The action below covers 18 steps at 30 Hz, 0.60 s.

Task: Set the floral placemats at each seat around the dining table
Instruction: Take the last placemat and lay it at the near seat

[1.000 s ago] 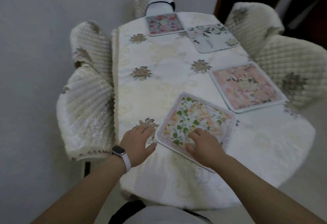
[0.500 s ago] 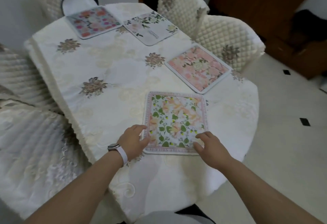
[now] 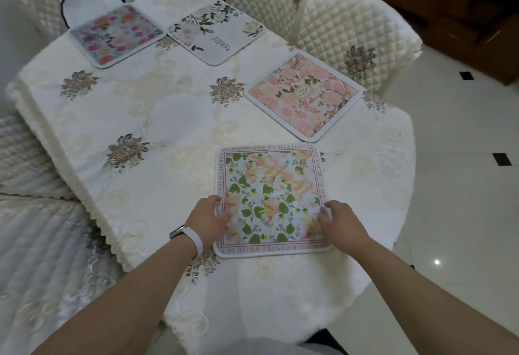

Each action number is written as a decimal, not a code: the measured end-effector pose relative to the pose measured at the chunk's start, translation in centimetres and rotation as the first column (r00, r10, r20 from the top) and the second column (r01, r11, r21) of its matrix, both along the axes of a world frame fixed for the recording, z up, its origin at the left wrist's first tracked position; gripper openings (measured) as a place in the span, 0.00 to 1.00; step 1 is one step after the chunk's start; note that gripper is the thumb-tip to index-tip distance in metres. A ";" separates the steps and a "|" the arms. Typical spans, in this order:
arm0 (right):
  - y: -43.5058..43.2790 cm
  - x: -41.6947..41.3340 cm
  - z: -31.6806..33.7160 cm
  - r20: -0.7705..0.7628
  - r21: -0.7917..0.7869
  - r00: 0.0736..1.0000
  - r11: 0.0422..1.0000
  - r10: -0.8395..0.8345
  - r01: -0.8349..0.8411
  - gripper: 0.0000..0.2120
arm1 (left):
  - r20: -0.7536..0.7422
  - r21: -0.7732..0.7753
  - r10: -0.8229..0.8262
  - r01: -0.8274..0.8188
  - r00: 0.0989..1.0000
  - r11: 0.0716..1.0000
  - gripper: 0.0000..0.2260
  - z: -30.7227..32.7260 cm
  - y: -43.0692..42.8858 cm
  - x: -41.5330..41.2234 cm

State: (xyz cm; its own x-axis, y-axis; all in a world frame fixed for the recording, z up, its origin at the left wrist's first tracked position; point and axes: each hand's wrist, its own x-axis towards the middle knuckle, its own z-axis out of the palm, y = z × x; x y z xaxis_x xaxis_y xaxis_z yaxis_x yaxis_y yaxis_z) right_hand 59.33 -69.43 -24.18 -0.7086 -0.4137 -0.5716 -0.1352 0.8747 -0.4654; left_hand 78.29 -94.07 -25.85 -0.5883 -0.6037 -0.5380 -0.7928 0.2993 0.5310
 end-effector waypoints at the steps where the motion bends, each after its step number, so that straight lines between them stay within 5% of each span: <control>1: -0.2 -0.5 -0.4 0.008 -0.017 1.000 1.000 -0.009 0.010 0.29 | -0.006 -0.004 0.026 -0.026 1.000 1.000 0.26 -0.3 0.0 -0.3; 7: -1.8 -2.2 -1.1 0.027 -0.058 0.997 0.995 -0.075 0.077 0.26 | -0.031 0.004 0.311 -0.311 0.950 0.950 0.25 -1.0 0.0 -1.9; 14: -2.1 -3.3 -2.3 0.081 -0.118 0.979 0.973 -0.188 0.196 0.32 | -0.016 0.009 0.407 -0.407 0.913 0.913 0.24 -1.4 0.5 -3.0; 18: -2.3 -3.9 -2.6 0.114 -0.163 0.963 0.951 -0.244 0.261 0.18 | -0.012 0.045 0.465 -0.464 0.885 0.885 0.15 -1.4 0.6 -3.1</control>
State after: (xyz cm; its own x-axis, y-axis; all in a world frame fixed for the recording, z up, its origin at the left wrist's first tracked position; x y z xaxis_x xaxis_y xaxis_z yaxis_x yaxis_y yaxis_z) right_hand 55.38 -71.70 -26.75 -0.7508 -0.3275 -0.5736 0.1300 0.7782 -0.6144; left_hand 75.14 -93.47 -27.25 -0.2578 -0.7889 -0.5578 -0.8241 -0.1218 0.5532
